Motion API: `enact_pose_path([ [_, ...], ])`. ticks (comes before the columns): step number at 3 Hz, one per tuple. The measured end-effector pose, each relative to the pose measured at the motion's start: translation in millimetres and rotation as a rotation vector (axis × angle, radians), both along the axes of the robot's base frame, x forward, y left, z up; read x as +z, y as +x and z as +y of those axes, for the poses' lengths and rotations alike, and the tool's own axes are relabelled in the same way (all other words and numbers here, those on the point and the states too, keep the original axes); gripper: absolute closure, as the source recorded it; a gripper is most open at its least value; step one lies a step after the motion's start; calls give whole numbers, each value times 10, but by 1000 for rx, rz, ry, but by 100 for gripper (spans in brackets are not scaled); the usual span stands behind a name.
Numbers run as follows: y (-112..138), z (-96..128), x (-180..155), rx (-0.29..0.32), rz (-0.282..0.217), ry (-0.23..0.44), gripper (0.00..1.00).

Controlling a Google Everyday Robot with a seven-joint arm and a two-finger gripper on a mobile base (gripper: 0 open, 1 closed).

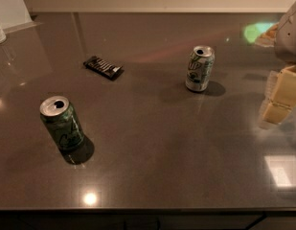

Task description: Move 7up can near green can

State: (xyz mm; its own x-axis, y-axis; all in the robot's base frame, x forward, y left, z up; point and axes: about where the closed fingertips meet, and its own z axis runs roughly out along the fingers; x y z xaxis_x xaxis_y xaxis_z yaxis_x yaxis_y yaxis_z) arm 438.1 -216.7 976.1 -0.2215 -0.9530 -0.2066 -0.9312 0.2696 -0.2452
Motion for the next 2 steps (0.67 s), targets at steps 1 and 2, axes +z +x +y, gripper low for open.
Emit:
enact_pose_path([
  [1,0,0,1,0,0,0,0],
  [2,38,-6,14,-18,-2,18,0],
])
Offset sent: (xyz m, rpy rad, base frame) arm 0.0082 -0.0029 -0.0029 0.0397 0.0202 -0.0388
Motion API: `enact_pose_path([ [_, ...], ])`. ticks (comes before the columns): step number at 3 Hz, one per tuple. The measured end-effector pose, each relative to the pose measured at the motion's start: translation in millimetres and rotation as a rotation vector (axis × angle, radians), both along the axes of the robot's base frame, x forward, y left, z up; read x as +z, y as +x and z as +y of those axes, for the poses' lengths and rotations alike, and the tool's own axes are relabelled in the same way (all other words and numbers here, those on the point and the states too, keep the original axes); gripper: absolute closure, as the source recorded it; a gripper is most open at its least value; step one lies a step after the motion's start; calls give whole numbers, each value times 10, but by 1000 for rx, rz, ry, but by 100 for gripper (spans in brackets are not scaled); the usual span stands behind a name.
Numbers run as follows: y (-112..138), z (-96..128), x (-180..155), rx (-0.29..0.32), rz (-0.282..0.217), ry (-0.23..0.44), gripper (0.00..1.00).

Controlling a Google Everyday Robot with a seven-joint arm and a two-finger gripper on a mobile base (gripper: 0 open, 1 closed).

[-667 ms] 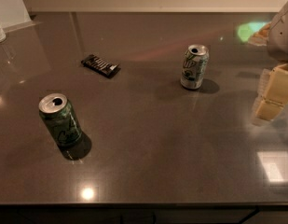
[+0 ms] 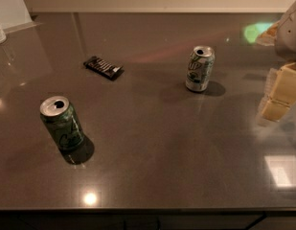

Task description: Move 7up can near green can

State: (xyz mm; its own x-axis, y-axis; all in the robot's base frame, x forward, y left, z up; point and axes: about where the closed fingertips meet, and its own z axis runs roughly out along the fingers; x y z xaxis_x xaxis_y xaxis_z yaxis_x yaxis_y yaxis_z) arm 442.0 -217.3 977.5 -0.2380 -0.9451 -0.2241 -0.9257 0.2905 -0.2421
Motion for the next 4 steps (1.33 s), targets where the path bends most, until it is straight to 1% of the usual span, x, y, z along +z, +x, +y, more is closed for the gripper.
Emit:
enact_pose_path([
  [1,303,-49,-25,-48,-31,77,0],
  [2,625,-117,-58,-82,-64,155,0],
  [3,942,-119,-99,-81,-102,238,0],
  [4,1273,-37,-178,-73,-131,312,0],
])
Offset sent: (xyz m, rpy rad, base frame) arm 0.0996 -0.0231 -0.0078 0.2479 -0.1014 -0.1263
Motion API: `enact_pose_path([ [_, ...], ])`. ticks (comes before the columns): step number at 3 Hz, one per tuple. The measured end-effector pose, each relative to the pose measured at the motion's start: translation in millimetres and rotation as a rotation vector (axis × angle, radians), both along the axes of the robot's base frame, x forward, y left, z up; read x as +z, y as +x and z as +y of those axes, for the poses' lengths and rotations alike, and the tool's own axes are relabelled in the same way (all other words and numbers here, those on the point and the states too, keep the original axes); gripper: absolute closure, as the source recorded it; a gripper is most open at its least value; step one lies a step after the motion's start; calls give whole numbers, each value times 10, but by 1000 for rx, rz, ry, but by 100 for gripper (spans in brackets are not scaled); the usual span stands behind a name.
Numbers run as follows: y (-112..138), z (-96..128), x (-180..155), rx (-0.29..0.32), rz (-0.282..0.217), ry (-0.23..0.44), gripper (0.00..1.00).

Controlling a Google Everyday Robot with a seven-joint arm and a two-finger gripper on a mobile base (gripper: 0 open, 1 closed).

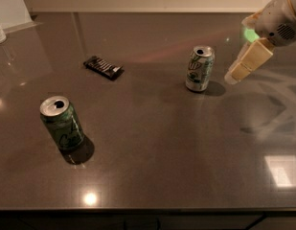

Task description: Move 7up can near green can

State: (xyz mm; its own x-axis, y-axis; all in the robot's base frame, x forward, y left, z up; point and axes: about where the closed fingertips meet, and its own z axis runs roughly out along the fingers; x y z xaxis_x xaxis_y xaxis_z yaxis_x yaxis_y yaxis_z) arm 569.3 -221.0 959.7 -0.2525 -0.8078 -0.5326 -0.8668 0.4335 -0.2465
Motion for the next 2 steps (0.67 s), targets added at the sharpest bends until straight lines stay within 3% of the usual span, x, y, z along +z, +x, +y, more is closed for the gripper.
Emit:
enact_pose_path([
  [2,507,258,-369,9,5,96,0],
])
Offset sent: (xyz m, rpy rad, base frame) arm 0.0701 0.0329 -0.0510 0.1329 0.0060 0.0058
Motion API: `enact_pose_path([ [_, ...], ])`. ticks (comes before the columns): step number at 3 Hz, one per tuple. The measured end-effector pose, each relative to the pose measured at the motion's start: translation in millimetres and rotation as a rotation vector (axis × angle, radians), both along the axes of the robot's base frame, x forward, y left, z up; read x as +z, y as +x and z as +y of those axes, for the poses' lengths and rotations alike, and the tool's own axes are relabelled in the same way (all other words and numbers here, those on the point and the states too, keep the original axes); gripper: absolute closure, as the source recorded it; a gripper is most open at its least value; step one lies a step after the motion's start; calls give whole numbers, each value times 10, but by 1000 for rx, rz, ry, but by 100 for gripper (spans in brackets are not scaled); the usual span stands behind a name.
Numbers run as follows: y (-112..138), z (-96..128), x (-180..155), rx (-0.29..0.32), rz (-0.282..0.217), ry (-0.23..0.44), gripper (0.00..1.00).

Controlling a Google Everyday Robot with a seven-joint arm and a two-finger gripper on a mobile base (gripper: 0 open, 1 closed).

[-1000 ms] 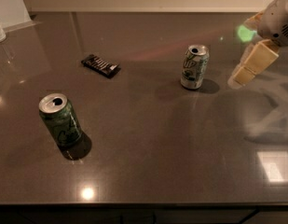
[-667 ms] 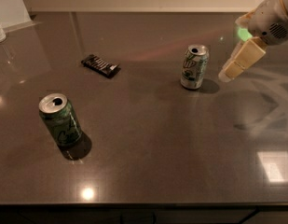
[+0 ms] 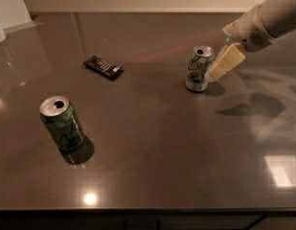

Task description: Move 7up can near green can

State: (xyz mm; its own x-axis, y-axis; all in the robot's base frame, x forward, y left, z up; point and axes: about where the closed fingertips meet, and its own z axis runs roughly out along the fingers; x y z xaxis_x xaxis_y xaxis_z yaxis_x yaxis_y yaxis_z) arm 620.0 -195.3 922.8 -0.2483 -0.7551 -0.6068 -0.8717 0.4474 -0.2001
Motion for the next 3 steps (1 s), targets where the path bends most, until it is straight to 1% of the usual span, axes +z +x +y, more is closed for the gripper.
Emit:
enact_pose_path([
  [1,95,75,-115,3,18,32,0],
  [2,120,169,-171,11,35,70,0],
  [3,139,260,-204,23,50,99,18],
])
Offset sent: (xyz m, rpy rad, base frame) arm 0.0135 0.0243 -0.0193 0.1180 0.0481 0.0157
